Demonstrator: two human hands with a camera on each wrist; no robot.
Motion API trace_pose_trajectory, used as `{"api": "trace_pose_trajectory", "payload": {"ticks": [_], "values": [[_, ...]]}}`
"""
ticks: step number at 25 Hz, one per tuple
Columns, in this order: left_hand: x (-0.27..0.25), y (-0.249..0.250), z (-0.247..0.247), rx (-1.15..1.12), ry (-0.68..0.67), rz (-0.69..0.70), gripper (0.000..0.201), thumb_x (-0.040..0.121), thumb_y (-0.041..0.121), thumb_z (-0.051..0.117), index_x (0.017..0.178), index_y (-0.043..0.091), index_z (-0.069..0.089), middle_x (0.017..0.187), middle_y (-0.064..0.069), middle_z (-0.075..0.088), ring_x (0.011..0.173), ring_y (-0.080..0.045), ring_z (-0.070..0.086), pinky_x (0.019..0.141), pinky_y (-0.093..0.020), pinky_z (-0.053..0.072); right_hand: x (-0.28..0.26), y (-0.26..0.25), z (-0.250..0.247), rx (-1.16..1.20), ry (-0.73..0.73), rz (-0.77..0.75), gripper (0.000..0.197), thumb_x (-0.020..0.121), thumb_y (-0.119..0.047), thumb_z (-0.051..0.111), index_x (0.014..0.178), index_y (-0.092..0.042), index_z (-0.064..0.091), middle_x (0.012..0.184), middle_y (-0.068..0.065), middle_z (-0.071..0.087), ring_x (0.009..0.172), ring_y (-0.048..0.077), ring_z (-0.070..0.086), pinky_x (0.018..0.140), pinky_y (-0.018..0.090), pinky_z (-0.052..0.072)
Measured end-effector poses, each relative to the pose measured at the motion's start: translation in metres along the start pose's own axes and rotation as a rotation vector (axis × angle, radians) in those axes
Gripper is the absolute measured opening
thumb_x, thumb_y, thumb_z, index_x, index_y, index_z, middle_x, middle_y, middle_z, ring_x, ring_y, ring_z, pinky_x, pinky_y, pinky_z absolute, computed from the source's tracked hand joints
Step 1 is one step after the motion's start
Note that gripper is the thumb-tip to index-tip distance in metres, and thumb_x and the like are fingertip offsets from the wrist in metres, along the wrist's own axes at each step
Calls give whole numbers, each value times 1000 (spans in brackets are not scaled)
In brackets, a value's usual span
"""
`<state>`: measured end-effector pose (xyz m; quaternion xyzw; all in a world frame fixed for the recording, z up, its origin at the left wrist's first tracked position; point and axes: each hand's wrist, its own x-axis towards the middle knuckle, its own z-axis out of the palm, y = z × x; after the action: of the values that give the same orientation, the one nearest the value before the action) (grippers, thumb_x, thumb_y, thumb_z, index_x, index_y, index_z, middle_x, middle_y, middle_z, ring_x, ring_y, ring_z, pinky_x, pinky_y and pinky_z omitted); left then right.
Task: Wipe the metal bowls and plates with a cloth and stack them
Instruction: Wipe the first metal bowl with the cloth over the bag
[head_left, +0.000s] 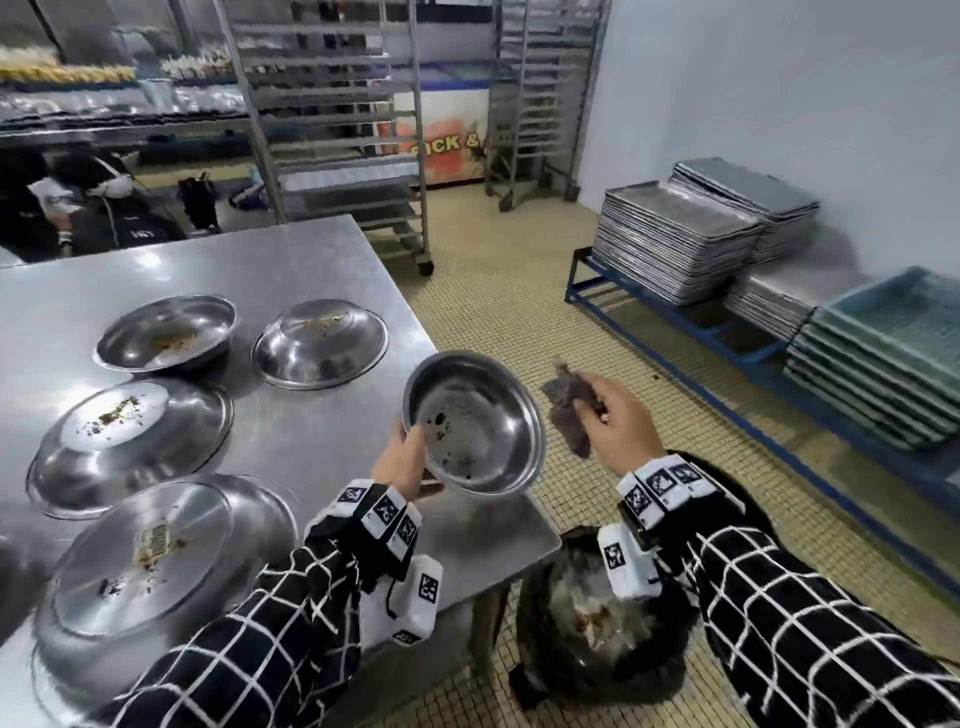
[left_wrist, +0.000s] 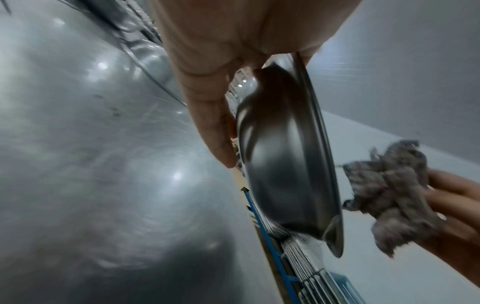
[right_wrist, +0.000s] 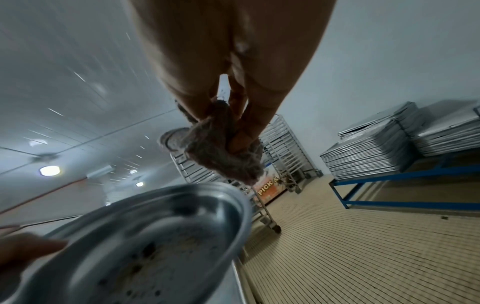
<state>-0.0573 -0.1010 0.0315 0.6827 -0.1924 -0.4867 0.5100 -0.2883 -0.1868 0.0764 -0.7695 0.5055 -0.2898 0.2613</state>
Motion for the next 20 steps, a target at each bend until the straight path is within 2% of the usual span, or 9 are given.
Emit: {"api": "trace_pose_trajectory", "payload": {"ticks": [2,4,7,9,10,12,16,18,20], "values": [[-11,14,33,73,-108,61,42,84,37,47,125,30,45,107,-19,63,75,-30,66,52,-32,54,9,7,-10,-35,-61,-102,35,93,-13,55,128,-18,56,113,2,58,104,16,52,93,29,40],[-16,21,63,144,-177,157,30,91,36,41,120,40,44,104,-16,63,81,-30,66,56,-35,57,24,20,-13,-98,-94,-181,36,92,-10,56,127,-19,59,110,5,59,103,19,53,90,25,38],[-19,29,106,269,-242,304,37,95,42,37,131,37,36,104,-8,62,92,-25,63,81,-41,54,51,42,-25,-131,-88,-190,36,90,-8,58,125,-14,62,114,12,58,110,28,53,96,28,36],[-13,35,130,361,-255,353,54,87,55,36,138,40,34,112,-6,63,102,-24,62,96,-43,49,63,52,-34,-149,-132,-233,32,90,-6,56,121,-7,64,122,14,57,116,30,52,99,22,31],[-10,39,141,390,-264,376,54,87,56,36,138,41,34,112,-5,64,103,-22,62,97,-41,48,67,57,-36,-156,-176,-293,30,89,-4,56,118,-5,65,124,13,55,117,29,52,100,19,30],[-8,48,155,421,-234,412,44,97,45,34,140,36,34,107,1,61,99,-18,59,91,-30,48,68,64,-38,-198,-320,-449,34,87,-2,58,120,-7,64,126,11,54,117,27,51,104,22,32],[-5,58,178,375,-162,419,43,103,36,28,144,25,30,112,-5,59,105,-23,58,93,-31,48,75,90,-57,-476,-658,-617,41,91,-3,50,130,-10,57,141,13,43,126,29,43,111,29,31],[-1,64,184,414,-149,407,39,103,36,26,140,25,33,97,-2,65,86,-14,64,74,-16,52,90,98,-79,-425,-584,-610,36,90,-1,50,123,-6,62,132,15,49,118,30,49,106,32,37],[1,74,189,477,-136,454,31,103,36,29,133,31,36,84,2,65,69,-6,64,57,-8,48,113,100,-99,-278,-349,-583,33,90,-1,53,120,-8,64,117,12,55,105,26,55,95,25,42]]}}
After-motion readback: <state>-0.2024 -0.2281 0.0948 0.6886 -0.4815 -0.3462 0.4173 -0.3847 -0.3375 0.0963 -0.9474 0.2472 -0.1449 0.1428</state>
